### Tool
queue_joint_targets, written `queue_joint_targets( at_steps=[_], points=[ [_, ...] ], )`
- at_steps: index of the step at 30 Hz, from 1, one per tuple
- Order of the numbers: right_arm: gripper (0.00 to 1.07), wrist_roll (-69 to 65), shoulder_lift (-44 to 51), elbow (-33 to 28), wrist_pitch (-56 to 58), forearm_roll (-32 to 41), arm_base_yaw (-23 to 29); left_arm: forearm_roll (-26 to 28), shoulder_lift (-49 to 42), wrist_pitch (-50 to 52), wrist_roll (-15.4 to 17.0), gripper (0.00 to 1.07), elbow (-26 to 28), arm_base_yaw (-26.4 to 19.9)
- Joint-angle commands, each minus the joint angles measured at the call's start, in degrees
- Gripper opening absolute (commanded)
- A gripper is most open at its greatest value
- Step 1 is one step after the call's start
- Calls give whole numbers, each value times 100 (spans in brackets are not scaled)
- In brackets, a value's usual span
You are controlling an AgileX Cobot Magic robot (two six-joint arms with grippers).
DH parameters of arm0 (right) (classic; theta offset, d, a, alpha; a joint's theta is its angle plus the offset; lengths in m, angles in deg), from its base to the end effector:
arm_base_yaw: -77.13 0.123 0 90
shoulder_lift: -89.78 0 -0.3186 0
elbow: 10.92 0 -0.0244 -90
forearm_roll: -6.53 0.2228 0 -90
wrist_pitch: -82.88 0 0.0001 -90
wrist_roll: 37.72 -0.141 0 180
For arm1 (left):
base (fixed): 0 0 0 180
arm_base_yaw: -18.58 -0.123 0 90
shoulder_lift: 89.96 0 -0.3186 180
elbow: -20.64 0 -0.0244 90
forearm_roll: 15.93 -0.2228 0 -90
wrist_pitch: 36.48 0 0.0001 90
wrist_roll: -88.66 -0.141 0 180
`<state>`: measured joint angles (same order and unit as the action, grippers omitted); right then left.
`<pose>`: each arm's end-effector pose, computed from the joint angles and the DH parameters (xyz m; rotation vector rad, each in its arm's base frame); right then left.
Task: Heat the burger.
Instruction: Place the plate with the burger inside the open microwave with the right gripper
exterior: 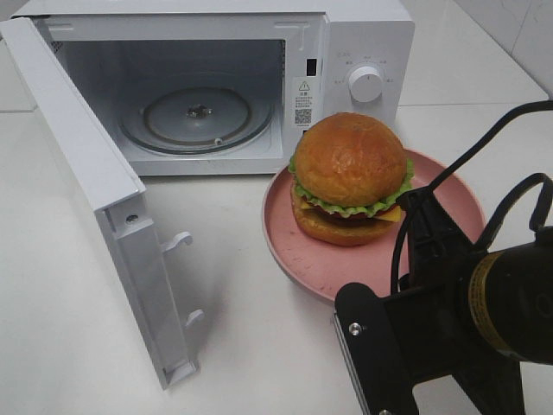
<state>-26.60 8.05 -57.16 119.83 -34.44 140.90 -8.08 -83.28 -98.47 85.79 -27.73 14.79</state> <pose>0.1357 0.1496 0.2007 -2.1110 1.6203 -0.4574 -0.0217 -0.0185 0.2445 -0.0064 2.0363 -0.0908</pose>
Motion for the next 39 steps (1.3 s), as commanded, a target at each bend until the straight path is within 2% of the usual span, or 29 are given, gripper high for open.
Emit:
queue_joint_targets(
  at_steps=[1, 3, 5, 7, 11, 15, 16, 18, 19, 22, 24, 25, 27, 35, 39],
  points=[
    [0, 212, 29, 6, -304, -309, -155, 23, -97, 63, 11, 98, -6, 17],
    [0, 281, 29, 6, -372, -309, -264, 23, -97, 63, 11, 98, -6, 17],
    [0, 980, 29, 6, -751, -286, -665, 23, -97, 63, 11, 98, -6, 17],
    [0, 1163, 29, 6, -825, -281, -739, 23, -97, 63, 11, 98, -6, 17],
    [0, 2000, 29, 6, -1249, 86, -1232, 23, -97, 63, 11, 98, -6, 17],
    [0, 2888, 29, 6, -1375, 361, -1473, 23, -97, 63, 11, 98, -6, 17],
    [0, 3455, 29, 11, -1455, 596, -1650, 23, -97, 63, 11, 98, -6, 17],
    [0, 3764, 29, 34, -1495, 768, -1736, 23, -97, 63, 11, 98, -6, 17],
    [0, 4349, 29, 120, -1524, 1192, -1885, 23, -97, 63, 11, 98, -6, 17],
    [0, 4985, 29, 235, -1524, 1621, -2051, 23, -97, 63, 11, 98, -6, 17],
    [0, 6125, 29, 435, -1501, 2263, -2338, 23, -97, 63, 11, 98, -6, 17],
    [0, 6125, 29, 435, -1501, 2263, -2338, 23, -97, 63, 11, 98, -6, 17],
    [0, 7024, 29, 573, -1461, 2779, -2647, 23, -97, 63, 11, 98, -6, 17],
    [0, 8537, -17, 785, -1312, 3919, -3151, 23, -97, 63, 11, 98, -6, 17],
    [0, 8526, -40, 802, -1278, 3896, -3157, 23, -97, 63, 11, 98, -6, 17]
  ],
)
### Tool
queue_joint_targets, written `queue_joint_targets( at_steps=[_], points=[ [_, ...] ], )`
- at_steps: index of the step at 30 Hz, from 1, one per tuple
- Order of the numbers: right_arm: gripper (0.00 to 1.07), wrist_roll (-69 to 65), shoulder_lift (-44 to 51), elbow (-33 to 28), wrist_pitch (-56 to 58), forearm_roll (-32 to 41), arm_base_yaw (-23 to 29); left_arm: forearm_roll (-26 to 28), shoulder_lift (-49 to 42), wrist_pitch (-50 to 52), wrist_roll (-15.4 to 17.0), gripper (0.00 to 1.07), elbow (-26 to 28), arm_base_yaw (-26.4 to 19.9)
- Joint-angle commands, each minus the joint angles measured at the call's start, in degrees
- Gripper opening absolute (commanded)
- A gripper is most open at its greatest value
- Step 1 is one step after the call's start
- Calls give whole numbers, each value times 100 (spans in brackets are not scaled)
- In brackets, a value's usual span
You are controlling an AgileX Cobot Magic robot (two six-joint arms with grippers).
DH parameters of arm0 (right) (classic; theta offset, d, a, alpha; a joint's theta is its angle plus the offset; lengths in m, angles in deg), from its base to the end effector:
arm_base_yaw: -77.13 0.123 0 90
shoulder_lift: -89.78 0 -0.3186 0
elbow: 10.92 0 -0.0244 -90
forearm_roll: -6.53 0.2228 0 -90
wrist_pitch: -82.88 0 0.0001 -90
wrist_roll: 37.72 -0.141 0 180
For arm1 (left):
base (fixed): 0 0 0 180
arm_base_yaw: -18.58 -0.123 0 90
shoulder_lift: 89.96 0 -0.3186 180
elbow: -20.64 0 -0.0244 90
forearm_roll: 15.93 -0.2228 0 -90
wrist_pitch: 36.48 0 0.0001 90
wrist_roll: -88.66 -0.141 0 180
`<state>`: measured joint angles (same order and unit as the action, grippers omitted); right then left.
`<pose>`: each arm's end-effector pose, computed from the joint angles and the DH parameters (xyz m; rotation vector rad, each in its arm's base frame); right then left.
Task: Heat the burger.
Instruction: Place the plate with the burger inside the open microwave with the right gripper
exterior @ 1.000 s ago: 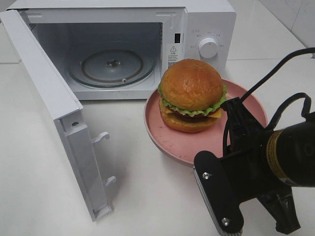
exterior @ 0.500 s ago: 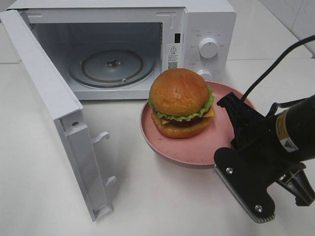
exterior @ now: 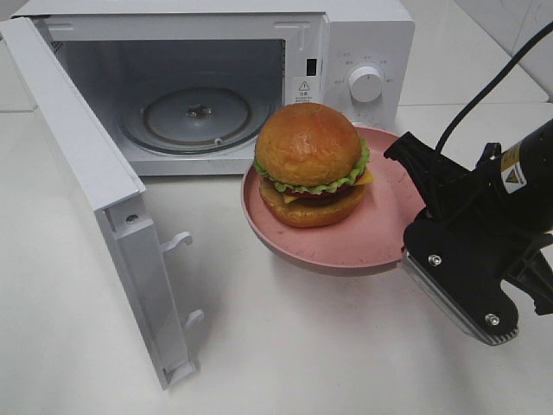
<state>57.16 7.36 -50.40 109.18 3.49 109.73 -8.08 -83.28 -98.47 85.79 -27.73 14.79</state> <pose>0.1992 0.1234 0.2220 -2.4020 1.1246 -0.4327 -0.0217 -0.0185 0.2445 -0.0064 2.0363 -0.0908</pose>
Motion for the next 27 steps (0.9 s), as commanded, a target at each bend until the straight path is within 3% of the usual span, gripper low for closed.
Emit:
queue_joint_targets(
  at_steps=[1, 13, 27],
  points=[
    [0, 149, 29, 132, -206, 103, -40, 23, -97, 63, 11, 98, -6, 17],
    [0, 126, -350, 252, -275, 115, 315, 23, -97, 63, 11, 98, -6, 17],
    [0, 132, -1415, 1421, -286, 183, 361, 23, -97, 63, 11, 98, -6, 17]
  ],
)
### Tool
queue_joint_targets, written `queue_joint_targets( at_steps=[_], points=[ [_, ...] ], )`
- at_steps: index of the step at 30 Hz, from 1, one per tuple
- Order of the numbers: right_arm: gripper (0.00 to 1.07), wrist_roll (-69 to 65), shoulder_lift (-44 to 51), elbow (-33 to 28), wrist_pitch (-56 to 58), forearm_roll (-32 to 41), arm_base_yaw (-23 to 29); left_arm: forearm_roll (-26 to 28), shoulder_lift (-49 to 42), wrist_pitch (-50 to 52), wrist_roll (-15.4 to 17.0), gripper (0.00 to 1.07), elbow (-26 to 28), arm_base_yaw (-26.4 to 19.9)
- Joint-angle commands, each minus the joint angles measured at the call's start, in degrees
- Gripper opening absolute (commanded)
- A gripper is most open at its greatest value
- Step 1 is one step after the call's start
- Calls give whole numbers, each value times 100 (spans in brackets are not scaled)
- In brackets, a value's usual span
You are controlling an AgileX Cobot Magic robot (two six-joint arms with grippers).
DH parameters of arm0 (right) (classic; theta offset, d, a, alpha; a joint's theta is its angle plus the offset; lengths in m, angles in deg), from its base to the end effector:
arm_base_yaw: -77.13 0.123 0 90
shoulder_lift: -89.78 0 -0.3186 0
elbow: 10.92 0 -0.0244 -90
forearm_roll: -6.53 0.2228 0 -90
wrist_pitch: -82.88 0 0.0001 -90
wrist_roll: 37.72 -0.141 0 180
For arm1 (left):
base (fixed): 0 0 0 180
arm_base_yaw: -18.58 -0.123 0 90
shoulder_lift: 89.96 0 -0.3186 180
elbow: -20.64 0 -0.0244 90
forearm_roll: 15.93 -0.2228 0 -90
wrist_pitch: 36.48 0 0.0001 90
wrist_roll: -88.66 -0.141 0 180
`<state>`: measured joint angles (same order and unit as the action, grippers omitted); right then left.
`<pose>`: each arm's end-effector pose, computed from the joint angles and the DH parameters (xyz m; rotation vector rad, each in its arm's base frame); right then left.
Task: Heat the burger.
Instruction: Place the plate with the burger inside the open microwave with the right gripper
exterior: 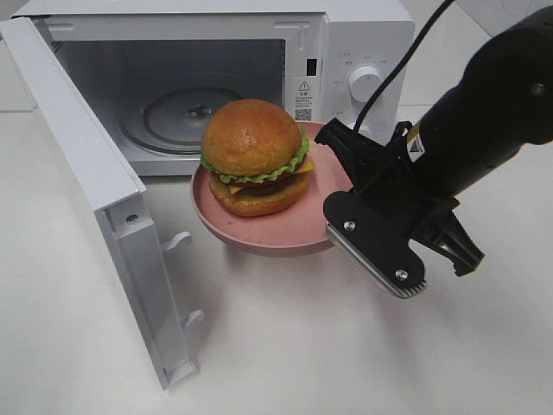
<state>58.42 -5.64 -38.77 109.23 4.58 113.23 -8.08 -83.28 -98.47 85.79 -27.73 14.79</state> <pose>0.2445 0.1756 0.2167 -2.4530 1.0475 -0.3893 -0.0217 -0.0185 0.2445 -0.0064 2.0363 -0.0908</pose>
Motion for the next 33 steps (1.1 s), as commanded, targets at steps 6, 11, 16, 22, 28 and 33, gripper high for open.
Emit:
queue_joint_targets(
  at_steps=[6, 11, 16, 22, 28, 33],
  points=[
    [0, 6, -550, 762, -264, 160, 11, 23, -97, 63, 11, 98, -6, 17],
    [0, 6, -802, 1089, -241, 229, 11, 23, -97, 63, 11, 98, -6, 17],
    [0, 6, -1049, 1318, -195, 315, 11, 23, -97, 63, 11, 98, -6, 17],
    [0, 0, -1438, 1748, 23, 315, 11, 23, -97, 63, 11, 98, -6, 17],
    [0, -149, -1759, 2166, 52, 309, 11, 23, -97, 63, 11, 98, -6, 17],
    [0, -172, -2057, 2561, 201, 309, 11, 23, -97, 63, 11, 98, -6, 17]
  ],
)
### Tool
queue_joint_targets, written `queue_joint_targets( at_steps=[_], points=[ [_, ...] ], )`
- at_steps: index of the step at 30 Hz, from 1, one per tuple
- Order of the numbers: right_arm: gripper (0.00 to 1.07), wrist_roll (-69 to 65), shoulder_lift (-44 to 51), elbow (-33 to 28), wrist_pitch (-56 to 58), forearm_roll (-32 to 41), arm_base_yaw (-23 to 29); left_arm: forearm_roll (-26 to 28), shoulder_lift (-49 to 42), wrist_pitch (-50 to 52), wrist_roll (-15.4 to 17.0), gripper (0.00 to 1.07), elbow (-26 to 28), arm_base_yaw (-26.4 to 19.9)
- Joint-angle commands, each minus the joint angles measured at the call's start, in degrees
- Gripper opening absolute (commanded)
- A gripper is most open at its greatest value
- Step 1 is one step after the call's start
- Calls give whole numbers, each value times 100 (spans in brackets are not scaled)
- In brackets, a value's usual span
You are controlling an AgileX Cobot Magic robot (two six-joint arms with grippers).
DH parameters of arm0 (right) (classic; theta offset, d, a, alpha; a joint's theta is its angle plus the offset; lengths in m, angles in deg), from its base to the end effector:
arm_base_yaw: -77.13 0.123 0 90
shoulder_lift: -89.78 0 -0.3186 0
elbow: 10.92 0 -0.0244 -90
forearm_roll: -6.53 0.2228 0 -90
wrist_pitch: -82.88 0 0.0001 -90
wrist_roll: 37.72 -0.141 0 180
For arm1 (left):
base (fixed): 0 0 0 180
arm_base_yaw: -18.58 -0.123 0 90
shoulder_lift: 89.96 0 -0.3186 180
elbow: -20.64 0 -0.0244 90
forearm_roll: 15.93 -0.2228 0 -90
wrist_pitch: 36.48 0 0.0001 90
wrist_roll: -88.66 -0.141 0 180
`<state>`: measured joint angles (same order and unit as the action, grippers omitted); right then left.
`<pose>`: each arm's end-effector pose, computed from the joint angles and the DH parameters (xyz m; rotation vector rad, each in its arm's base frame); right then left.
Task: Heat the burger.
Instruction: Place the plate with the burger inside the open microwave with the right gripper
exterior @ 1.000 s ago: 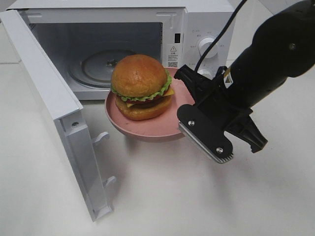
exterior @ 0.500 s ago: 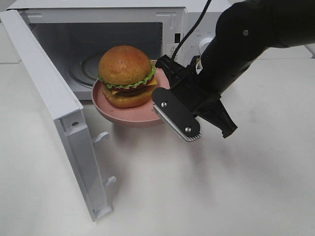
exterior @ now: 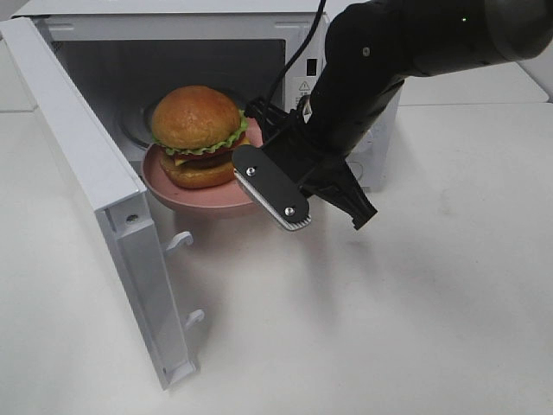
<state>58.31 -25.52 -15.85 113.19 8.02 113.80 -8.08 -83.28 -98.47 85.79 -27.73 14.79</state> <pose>0.3279 0.2465 0.1972 -2.4328 1.0930 -0.3251 -0.0217 -0.0185 0.2445 -0.0064 2.0363 -0.0908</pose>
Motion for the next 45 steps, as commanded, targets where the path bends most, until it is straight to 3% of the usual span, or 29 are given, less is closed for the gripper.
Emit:
queue_joint_targets(
  at_steps=[1, 32, 37, 45],
  points=[
    [0, -281, -183, 435, -189, -57, -46, 23, -97, 63, 11, 98, -6, 17],
    [0, -1610, -2023, 3002, 52, -688, -46, 23, -97, 63, 11, 98, -6, 17],
    [0, -1885, -2458, 3655, 92, -710, -46, 23, -97, 63, 11, 98, -6, 17],
    [1, -2068, -2785, 4131, 109, -837, -63, 23, -97, 63, 11, 98, -6, 17]
  ],
)
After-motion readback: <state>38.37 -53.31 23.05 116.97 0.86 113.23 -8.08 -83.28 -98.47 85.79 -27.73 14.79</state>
